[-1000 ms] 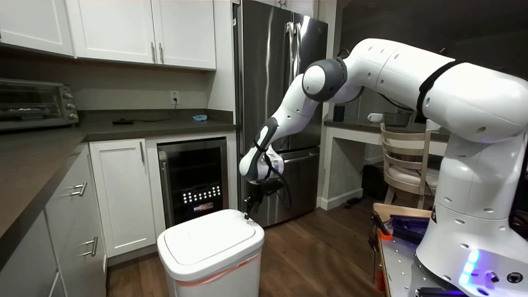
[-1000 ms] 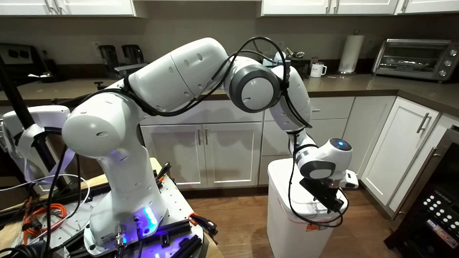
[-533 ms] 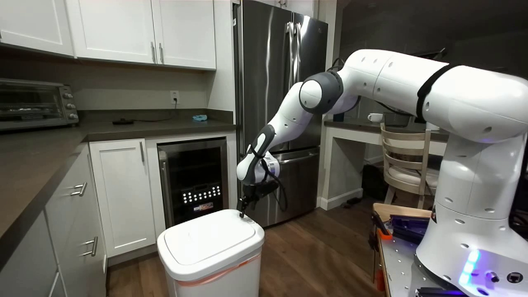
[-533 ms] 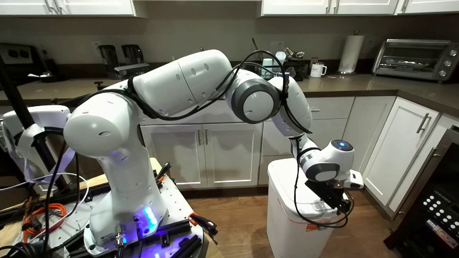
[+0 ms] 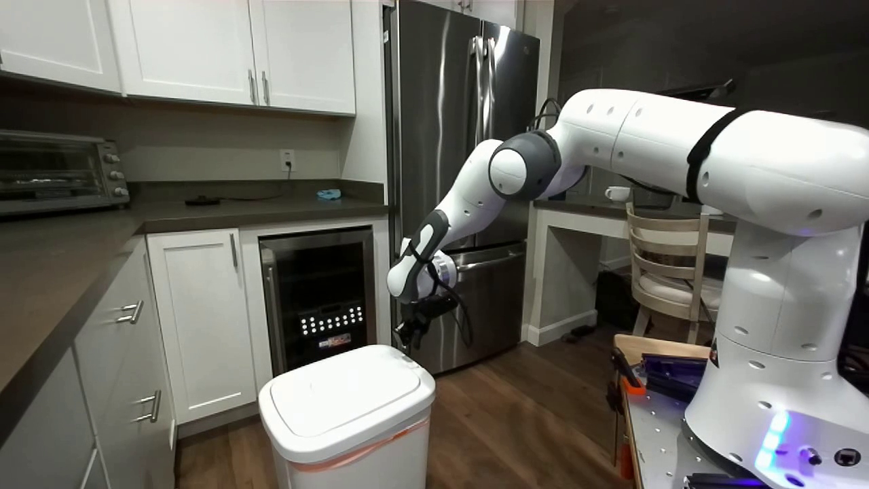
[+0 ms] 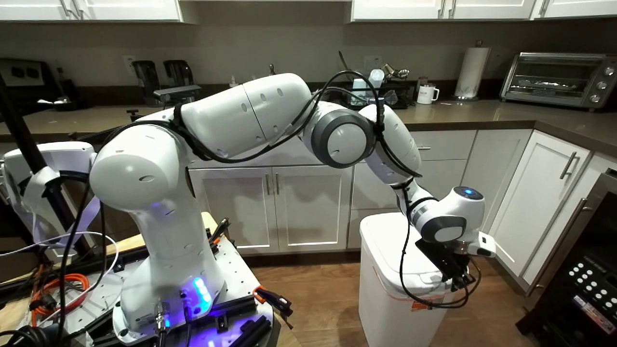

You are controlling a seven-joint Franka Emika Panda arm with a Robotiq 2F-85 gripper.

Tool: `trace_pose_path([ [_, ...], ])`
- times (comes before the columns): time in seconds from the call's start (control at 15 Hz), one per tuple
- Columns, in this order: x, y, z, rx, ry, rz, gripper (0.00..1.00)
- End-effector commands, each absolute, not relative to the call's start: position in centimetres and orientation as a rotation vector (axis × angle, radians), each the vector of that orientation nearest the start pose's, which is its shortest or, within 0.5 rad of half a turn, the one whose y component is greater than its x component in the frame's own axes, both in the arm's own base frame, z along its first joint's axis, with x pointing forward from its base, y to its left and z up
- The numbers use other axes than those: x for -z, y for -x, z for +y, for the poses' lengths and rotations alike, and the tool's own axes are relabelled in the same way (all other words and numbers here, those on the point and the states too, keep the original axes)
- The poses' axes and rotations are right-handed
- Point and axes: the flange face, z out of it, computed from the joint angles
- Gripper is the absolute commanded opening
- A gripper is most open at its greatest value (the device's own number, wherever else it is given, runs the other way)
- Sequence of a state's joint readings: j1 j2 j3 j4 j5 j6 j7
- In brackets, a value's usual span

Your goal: Open the lid of the bin

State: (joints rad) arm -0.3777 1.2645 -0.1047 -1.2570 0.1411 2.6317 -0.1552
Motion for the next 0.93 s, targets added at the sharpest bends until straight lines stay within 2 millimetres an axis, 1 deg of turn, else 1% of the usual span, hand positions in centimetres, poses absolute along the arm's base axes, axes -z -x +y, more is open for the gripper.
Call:
trace_pose_path([
  [0.0, -0.03, -65.05, -32.3, 0.047, 3.135, 0.688, 0.27],
  [0.07, -0.23, -65.24, -32.34, 0.027, 3.128, 0.703, 0.14],
  [0.2, -0.53, -65.52, -32.38, -0.008, 3.111, 0.736, 0.18],
  [0.27, -0.67, -65.65, -32.35, -0.024, 3.103, 0.753, 0.12],
  [0.33, -0.75, -65.71, -32.34, -0.043, 3.094, 0.768, 0.14],
  [0.4, -0.85, -65.75, -32.3, -0.065, 3.085, 0.786, 0.11],
  [0.53, -0.94, -65.76, -32.17, -0.099, 3.065, 0.814, 0.11],
  [0.6, -0.89, -65.71, -32.15, -0.115, 3.054, 0.824, 0.14],
  [0.67, -0.82, -65.63, -32.12, -0.135, 3.042, 0.832, 0.14],
  [0.87, -0.49, -65.3, -31.86, -0.192, 3.001, 0.855, 0.1],
])
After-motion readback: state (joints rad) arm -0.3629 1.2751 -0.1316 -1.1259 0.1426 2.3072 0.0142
